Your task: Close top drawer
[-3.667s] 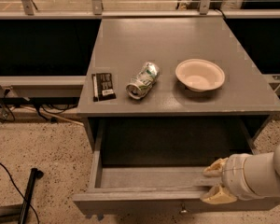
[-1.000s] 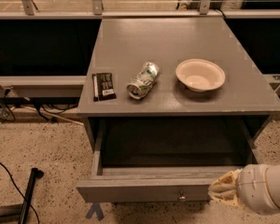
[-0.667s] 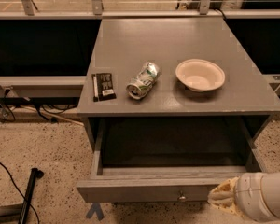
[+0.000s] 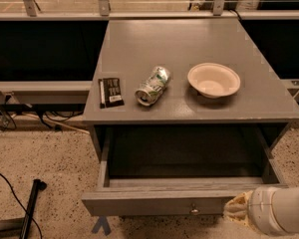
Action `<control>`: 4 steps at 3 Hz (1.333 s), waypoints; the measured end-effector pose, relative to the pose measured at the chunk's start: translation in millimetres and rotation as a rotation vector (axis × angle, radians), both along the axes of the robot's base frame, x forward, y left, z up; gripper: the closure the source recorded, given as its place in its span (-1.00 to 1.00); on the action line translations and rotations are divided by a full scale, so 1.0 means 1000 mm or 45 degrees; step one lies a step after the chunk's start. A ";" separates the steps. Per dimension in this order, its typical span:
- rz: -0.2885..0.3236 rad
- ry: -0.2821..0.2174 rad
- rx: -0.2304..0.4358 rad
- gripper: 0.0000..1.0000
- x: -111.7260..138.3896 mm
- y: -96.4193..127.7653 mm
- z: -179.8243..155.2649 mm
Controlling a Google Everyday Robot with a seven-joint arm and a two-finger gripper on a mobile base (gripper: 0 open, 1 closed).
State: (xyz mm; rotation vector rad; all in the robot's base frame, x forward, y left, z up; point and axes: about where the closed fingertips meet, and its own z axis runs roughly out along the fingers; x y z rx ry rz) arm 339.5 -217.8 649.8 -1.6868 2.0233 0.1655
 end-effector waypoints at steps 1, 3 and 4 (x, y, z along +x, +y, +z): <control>-0.026 -0.039 0.000 1.00 0.026 -0.004 -0.016; 0.018 -0.117 0.053 1.00 0.102 0.029 -0.035; 0.018 -0.117 0.053 1.00 0.102 0.029 -0.035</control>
Offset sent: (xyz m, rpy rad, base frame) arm 0.1240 0.0146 -0.0456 0.0371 -0.1265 -0.0071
